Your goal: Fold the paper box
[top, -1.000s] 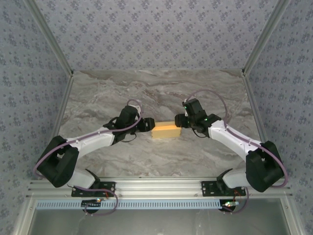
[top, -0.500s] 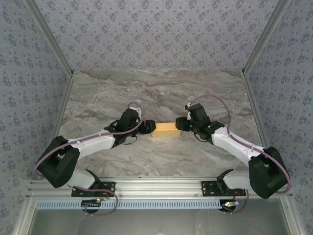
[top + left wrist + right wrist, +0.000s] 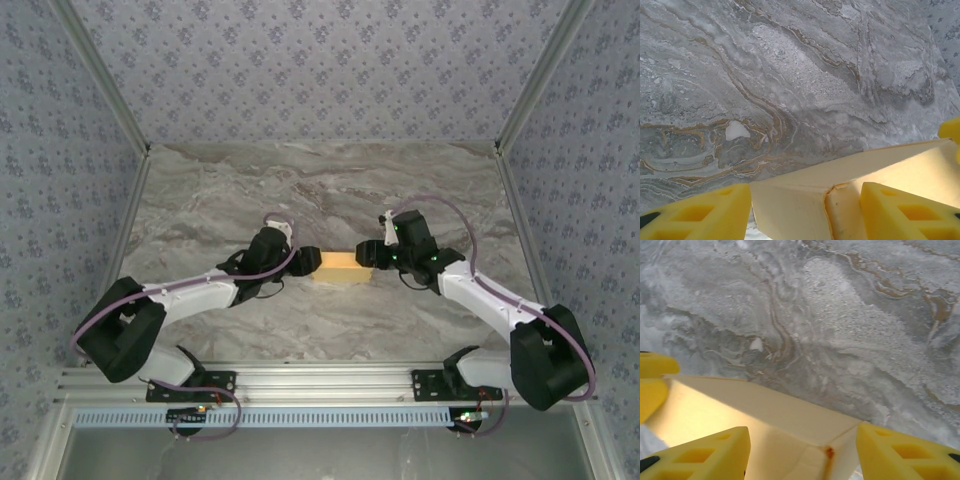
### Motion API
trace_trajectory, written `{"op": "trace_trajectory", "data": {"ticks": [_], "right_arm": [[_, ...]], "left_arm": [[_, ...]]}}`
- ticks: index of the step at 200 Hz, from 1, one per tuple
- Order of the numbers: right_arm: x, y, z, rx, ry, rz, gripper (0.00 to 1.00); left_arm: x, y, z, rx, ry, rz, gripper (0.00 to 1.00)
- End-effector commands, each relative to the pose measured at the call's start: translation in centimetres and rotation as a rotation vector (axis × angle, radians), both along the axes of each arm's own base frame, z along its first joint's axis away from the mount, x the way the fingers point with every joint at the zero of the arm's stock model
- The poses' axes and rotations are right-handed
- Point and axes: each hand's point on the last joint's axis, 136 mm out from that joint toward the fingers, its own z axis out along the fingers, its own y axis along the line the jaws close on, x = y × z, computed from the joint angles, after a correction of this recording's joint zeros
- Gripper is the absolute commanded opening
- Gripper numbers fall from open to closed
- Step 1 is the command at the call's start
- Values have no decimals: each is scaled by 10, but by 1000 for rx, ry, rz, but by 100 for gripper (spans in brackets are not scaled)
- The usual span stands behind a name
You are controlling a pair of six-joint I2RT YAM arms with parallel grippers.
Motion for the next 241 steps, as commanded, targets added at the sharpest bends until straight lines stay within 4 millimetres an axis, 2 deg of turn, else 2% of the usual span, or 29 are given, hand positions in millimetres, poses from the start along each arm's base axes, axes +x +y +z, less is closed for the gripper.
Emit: {"op": "trace_trajectory", "data": {"ticks": [1,50,116,171,241], "right_arm": [[-2,3,15,21,26,35,60],[-9,-17,1,54,123,20,58],[-19,-18,-22,140,235,22,46],[-27,-22,-34,192,275,14,35],[-42,-33,-63,194,320,-13,29]], "left_arm": [[-14,8,-24,98,67,-24,59],[-13,7,-21,100,59,-30,59],[-13,8,-20,103,57,-28,60],[-13,9,-19,107,58,-27,60],[-15,7,-22,80,77,-21,60]]}}
